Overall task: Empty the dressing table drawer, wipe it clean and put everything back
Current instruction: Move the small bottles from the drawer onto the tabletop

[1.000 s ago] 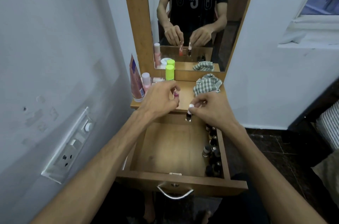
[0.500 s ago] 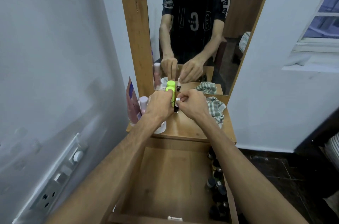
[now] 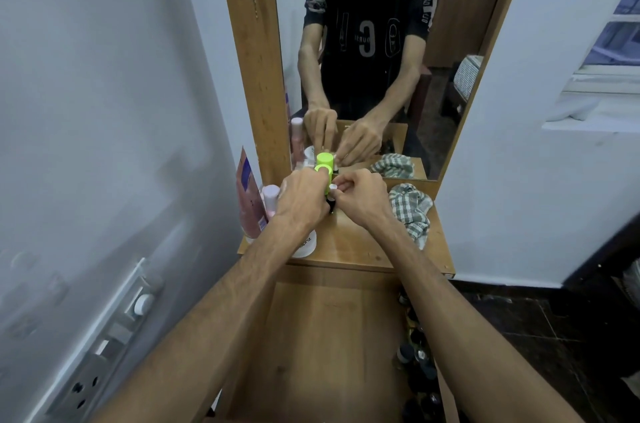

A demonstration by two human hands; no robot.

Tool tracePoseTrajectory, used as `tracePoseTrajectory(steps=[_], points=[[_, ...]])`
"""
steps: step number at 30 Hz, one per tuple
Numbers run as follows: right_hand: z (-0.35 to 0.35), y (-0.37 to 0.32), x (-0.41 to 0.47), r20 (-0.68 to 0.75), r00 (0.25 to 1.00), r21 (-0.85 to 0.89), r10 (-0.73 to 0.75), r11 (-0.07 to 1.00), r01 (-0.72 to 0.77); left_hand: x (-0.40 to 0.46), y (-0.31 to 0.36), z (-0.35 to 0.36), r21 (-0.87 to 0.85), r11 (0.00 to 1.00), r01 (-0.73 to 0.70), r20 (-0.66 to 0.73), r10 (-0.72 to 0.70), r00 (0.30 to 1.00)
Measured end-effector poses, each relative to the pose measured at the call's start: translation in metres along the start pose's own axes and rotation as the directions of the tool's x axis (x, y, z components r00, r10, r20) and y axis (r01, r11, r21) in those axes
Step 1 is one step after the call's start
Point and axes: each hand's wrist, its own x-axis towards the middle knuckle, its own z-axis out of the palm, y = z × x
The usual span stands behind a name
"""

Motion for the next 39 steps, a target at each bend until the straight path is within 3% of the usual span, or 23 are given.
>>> tracePoseTrajectory(steps=[5, 9, 13, 17, 21, 26, 32, 36, 39], points=[[-0.005, -0.001, -0.004, -0.002, 1.0, 0.05, 0.0, 0.999, 0.0, -0.003, 0.002, -0.005, 0.026, 1.0, 0.018, -0.023, -0.017, 1.0], [-0.017, 0.003, -0.016, -0.024, 1.0, 0.053, -0.02, 0.998, 0.021, -0.013, 0.005, -0.003, -0.006, 0.999, -0.036, -0.147, 0.035, 0.988], [-0.034, 0.014, -0.035, 0.005, 0.997, -0.021, -0.078, 0.997, 0.078, -0.036, 0.015, -0.001, -0.127, 0.976, -0.176, -0.314, 0.128, 0.941], [-0.054, 0.023, -0.063, 0.021, 0.993, -0.025, -0.115, 0.993, 0.116, -0.072, 0.035, 0.006, -0.264, 0.934, -0.24, -0.323, 0.149, 0.935], [-0.074, 0.036, -0.098, 0.09, 0.99, -0.029, -0.104, 0.994, 0.107, -0.111, 0.06, 0.021, -0.367, 0.895, -0.253, -0.257, 0.163, 0.953], [-0.094, 0.048, -0.14, 0.32, 0.946, -0.13, -0.046, 0.987, 0.092, -0.157, 0.089, 0.04, -0.478, 0.867, -0.141, 0.013, 0.168, 0.986], [-0.102, 0.059, -0.178, 0.477, 0.876, -0.313, 0.069, 0.945, 0.096, -0.188, 0.108, 0.049, -0.521, 0.853, -0.019, 0.313, 0.212, 0.926], [-0.108, 0.07, -0.197, 0.51, 0.852, -0.356, 0.122, 0.931, 0.081, -0.201, 0.112, 0.058, -0.507, 0.861, -0.041, 0.322, 0.233, 0.918], [-0.107, 0.076, -0.206, 0.447, 0.888, -0.362, 0.113, 0.93, 0.064, -0.202, 0.115, 0.059, -0.503, 0.863, -0.045, 0.27, 0.206, 0.94]])
